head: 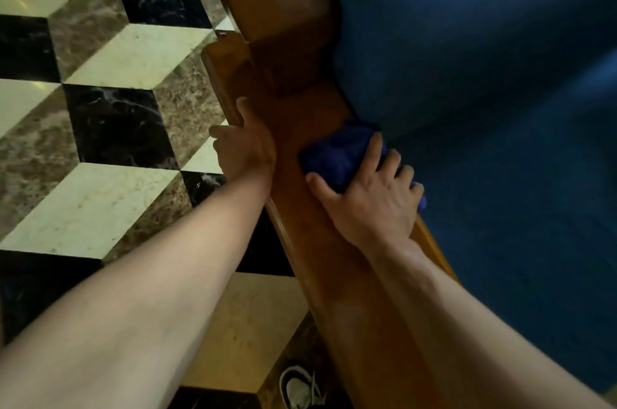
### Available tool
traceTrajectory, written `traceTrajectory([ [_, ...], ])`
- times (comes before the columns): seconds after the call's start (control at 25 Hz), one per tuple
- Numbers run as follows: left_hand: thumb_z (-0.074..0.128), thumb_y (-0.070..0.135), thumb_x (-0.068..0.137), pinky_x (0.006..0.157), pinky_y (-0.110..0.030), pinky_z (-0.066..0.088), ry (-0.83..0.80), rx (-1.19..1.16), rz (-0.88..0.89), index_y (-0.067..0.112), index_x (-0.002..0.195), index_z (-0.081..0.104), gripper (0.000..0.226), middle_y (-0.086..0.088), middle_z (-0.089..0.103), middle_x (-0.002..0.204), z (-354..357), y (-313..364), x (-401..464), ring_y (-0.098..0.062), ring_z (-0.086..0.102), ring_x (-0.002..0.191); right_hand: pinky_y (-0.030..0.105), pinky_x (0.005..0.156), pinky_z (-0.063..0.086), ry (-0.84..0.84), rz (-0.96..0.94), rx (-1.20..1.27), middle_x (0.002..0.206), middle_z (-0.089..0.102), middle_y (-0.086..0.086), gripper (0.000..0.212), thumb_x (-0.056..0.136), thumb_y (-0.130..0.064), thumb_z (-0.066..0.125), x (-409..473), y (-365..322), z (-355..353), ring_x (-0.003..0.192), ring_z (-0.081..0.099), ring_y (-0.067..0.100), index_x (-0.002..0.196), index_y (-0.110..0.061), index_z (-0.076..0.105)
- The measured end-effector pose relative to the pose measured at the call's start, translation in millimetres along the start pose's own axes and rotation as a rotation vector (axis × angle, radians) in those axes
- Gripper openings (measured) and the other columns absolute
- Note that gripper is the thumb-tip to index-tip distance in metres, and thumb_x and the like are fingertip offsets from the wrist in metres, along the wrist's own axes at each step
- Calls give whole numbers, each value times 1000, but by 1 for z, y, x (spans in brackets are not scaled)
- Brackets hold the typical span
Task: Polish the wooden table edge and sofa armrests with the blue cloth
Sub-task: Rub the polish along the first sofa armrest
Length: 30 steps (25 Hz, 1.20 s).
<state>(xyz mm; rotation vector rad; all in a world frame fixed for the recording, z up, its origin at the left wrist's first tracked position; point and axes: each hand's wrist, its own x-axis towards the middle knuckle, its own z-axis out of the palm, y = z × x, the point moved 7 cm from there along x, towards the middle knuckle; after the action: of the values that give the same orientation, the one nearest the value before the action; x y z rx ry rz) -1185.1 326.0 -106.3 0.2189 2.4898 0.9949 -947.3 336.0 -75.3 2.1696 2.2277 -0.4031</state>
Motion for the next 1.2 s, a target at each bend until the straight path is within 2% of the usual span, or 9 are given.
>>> traceTrajectory([
  [0.2, 32, 66, 97, 93, -51, 45, 16, 55, 108, 5, 131, 44, 71, -23, 59, 134, -1, 12, 7, -45, 59, 118, 45, 82, 44, -62, 175, 351, 132, 61, 11, 78, 91, -82, 29, 47, 19, -1, 112, 60, 39, 131, -17, 46],
  [0.28, 31, 65, 98, 93, -51, 44, 4, 66, 110, 4, 132, 43, 71, -23, 56, 136, -3, 12, 0, -47, 58, 119, 48, 101, 43, -15, 146, 205, 148, 53, 14, 78, 97, -74, 24, 31, 14, -2, 132, 50, 38, 143, -14, 43],
  [0.36, 31, 65, 98, 90, -51, 44, -18, 50, 115, 4, 131, 42, 70, -23, 54, 136, -2, 14, -5, -47, 57, 119, 49, 126, 17, 73, 26, 9, 169, 23, 14, 83, 101, -68, 20, -2, -8, 0, 156, 17, 35, 161, -11, 21],
  [0.44, 32, 65, 99, 86, -50, 44, -50, 45, 88, 4, 129, 42, 68, -22, 53, 136, -2, 13, -4, -47, 57, 117, 50, 129, 4, 56, -141, -32, 172, 4, 11, 85, 100, -67, 18, -21, -35, 8, 159, -4, 32, 163, -10, 9],
  [0.6, 31, 63, 100, 81, -44, 39, -190, -42, -10, 10, 119, 39, 58, -22, 54, 133, 5, 2, -6, -44, 58, 114, 53, 128, 11, -104, -537, -107, 173, -6, 7, 93, 94, -75, 3, 0, -73, 18, 159, -13, 25, 163, -12, 0],
  [0.84, 38, 72, 87, 99, -49, 53, -475, -375, -260, 19, 117, 69, 69, -8, 74, 114, 10, 22, 60, -31, 68, 106, 53, 127, 12, 117, 124, 20, 171, 15, 13, 92, 96, -67, 32, 38, -111, 14, 158, 12, 33, 163, -8, 12],
  [0.96, 40, 59, 93, 92, -39, 52, -375, -97, -66, 21, 97, 69, 48, -2, 72, 103, 4, 77, 107, -28, 66, 104, 56, 126, 11, 165, 202, 78, 170, 17, 19, 91, 98, -64, 35, 38, -126, 20, 157, 11, 39, 161, -1, 16],
  [1.12, 38, 27, 86, 100, -52, 53, -464, 237, 260, -2, 121, 59, 50, -23, 67, 126, 27, 117, 127, -40, 63, 118, 56, 125, 16, 157, -31, 112, 170, 23, 12, 86, 98, -65, 44, 7, -118, 20, 158, 14, 35, 160, -8, 27],
  [1.2, 42, 31, 77, 99, -60, 51, -506, 308, 382, -5, 117, 57, 57, -26, 66, 124, 27, 116, 117, -45, 62, 117, 55, 127, 14, 146, 143, 88, 171, 19, 7, 92, 94, -71, 46, -28, -83, 20, 159, 10, 32, 162, -14, 23],
])
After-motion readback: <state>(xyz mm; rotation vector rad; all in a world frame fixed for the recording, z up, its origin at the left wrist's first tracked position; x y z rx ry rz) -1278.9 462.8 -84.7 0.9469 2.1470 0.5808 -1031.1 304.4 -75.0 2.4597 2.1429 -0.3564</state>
